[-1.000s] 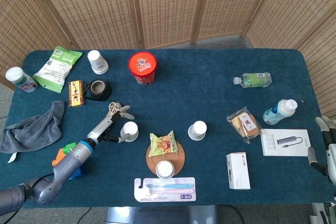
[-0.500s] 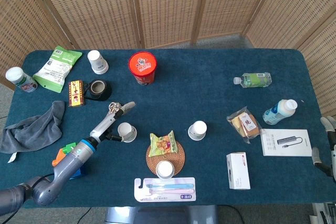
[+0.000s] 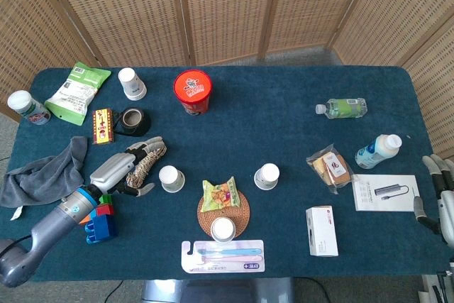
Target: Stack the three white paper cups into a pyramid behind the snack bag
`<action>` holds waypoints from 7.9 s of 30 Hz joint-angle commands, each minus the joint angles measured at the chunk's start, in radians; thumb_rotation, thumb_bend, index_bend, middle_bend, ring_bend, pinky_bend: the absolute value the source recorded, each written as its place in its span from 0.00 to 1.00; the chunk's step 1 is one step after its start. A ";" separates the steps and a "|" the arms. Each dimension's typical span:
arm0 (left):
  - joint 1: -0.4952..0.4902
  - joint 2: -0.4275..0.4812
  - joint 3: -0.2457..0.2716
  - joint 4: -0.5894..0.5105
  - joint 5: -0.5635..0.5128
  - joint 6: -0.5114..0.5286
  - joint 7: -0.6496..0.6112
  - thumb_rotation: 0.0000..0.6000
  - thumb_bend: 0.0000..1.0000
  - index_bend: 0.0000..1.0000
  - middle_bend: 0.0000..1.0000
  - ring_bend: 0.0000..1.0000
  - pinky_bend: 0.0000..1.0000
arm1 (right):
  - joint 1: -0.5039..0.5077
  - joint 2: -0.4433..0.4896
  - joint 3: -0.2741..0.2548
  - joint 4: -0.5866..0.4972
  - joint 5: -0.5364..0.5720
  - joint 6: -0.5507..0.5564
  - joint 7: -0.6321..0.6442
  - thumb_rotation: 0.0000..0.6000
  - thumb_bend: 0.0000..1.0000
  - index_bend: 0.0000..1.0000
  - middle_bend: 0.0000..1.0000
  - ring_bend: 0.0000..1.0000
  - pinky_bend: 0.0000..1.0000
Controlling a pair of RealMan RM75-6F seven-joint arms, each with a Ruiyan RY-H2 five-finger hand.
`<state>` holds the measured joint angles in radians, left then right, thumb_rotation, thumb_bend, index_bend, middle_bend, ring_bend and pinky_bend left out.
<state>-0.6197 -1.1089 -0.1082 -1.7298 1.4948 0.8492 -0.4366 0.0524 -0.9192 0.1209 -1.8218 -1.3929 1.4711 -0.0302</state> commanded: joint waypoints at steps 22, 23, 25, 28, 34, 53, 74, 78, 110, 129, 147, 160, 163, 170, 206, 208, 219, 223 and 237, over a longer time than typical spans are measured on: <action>-0.042 -0.102 0.079 -0.043 -0.233 -0.003 0.932 0.96 0.42 0.00 0.00 0.00 0.01 | -0.012 0.004 -0.013 -0.005 0.010 0.010 0.007 1.00 0.53 0.00 0.00 0.00 0.00; -0.045 -0.117 0.077 -0.036 -0.239 0.002 0.939 0.96 0.42 0.00 0.00 0.00 0.01 | -0.014 0.004 -0.013 -0.004 0.011 0.011 0.009 1.00 0.53 0.00 0.00 0.00 0.00; -0.050 -0.135 0.074 -0.029 -0.248 0.006 0.944 0.96 0.42 0.00 0.00 0.00 0.01 | -0.016 0.006 -0.013 -0.003 0.012 0.013 0.011 1.00 0.53 0.00 0.00 0.00 0.00; -0.056 -0.155 0.067 -0.021 -0.256 0.014 0.940 0.96 0.42 0.00 0.00 0.00 0.01 | -0.019 0.007 -0.014 -0.002 0.013 0.016 0.015 1.00 0.53 0.00 0.00 0.00 0.00; -0.069 -0.179 0.062 -0.005 -0.252 0.011 0.897 0.96 0.42 0.00 0.00 0.00 0.01 | -0.023 0.009 -0.014 0.000 0.018 0.018 0.018 1.00 0.53 0.00 0.00 0.00 0.00; -0.092 -0.303 0.057 0.104 -0.210 0.051 0.839 1.00 0.43 0.12 0.00 0.00 0.40 | -0.036 0.015 -0.015 0.001 0.030 0.026 0.029 1.00 0.53 0.00 0.00 0.00 0.00; -0.119 -0.338 0.052 0.170 -0.212 0.042 0.834 1.00 0.52 0.43 0.21 0.29 0.63 | -0.046 0.015 -0.013 -0.002 0.044 0.029 0.038 1.00 0.53 0.00 0.00 0.00 0.00; -0.121 -0.340 0.049 0.175 -0.214 0.045 0.833 1.00 0.52 0.46 0.24 0.31 0.65 | -0.048 0.014 -0.014 0.000 0.044 0.028 0.043 1.00 0.53 0.00 0.00 0.00 0.00; -0.201 -0.422 -0.079 0.233 -0.255 0.048 0.717 1.00 0.54 0.51 0.26 0.34 0.67 | -0.046 0.017 -0.026 -0.002 -0.005 0.024 0.059 1.00 0.53 0.00 0.00 0.00 0.00; -0.363 -0.628 -0.147 0.412 -0.259 -0.012 0.707 1.00 0.54 0.50 0.25 0.33 0.67 | -0.063 0.037 -0.043 -0.055 -0.039 0.052 0.038 1.00 0.53 0.00 0.00 0.00 0.00; -0.435 -0.685 -0.122 0.507 -0.276 -0.128 0.654 1.00 0.53 0.10 0.00 0.00 0.26 | -0.072 0.047 -0.046 -0.070 -0.044 0.066 0.040 1.00 0.53 0.00 0.00 0.00 0.00; -0.372 -0.498 -0.127 0.312 -0.246 -0.027 0.636 1.00 0.53 0.00 0.00 0.00 0.06 | -0.047 0.070 -0.047 -0.081 -0.056 0.023 0.044 1.00 0.53 0.00 0.00 0.00 0.00; -0.335 -0.412 -0.110 0.229 -0.241 -0.004 0.635 1.00 0.53 0.00 0.00 0.00 0.06 | -0.034 0.078 -0.045 -0.078 -0.053 0.002 0.045 1.00 0.53 0.00 0.00 0.00 0.00; -0.253 -0.227 -0.042 0.063 -0.141 0.041 0.559 1.00 0.53 0.00 0.00 0.00 0.05 | -0.001 0.070 -0.039 -0.073 -0.038 -0.048 0.040 1.00 0.53 0.00 0.00 0.00 0.00; -0.330 -0.165 0.175 -0.074 0.292 -0.060 0.434 1.00 0.45 0.00 0.00 0.00 0.00 | 0.030 0.062 -0.018 -0.069 0.012 -0.055 0.015 1.00 0.53 0.00 0.00 0.00 0.00; -0.336 -0.180 0.168 -0.069 0.279 -0.074 0.446 1.00 0.45 0.00 0.00 0.00 0.00 | 0.028 0.062 -0.019 -0.069 0.012 -0.053 0.018 1.00 0.53 0.00 0.00 0.00 0.00; -0.372 -0.275 0.136 -0.039 0.198 -0.158 0.529 1.00 0.45 0.00 0.00 0.00 0.00 | 0.009 0.069 -0.024 -0.055 0.012 -0.033 0.056 1.00 0.53 0.00 0.00 0.00 0.00; -0.374 -0.308 0.124 -0.021 0.167 -0.165 0.566 1.00 0.45 0.00 0.00 0.00 0.00 | 0.001 0.070 -0.026 -0.046 0.013 -0.026 0.072 1.00 0.53 0.00 0.00 0.00 0.00; -0.394 -0.400 0.100 0.038 0.081 -0.196 0.633 1.00 0.45 0.00 0.00 0.00 0.10 | -0.018 0.070 -0.028 -0.021 0.020 -0.012 0.114 1.00 0.54 0.00 0.00 0.00 0.00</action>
<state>-1.0146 -1.5034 -0.0062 -1.6967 1.5789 0.6488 0.1928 0.0352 -0.8486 0.0926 -1.8435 -1.3734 1.4586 0.0836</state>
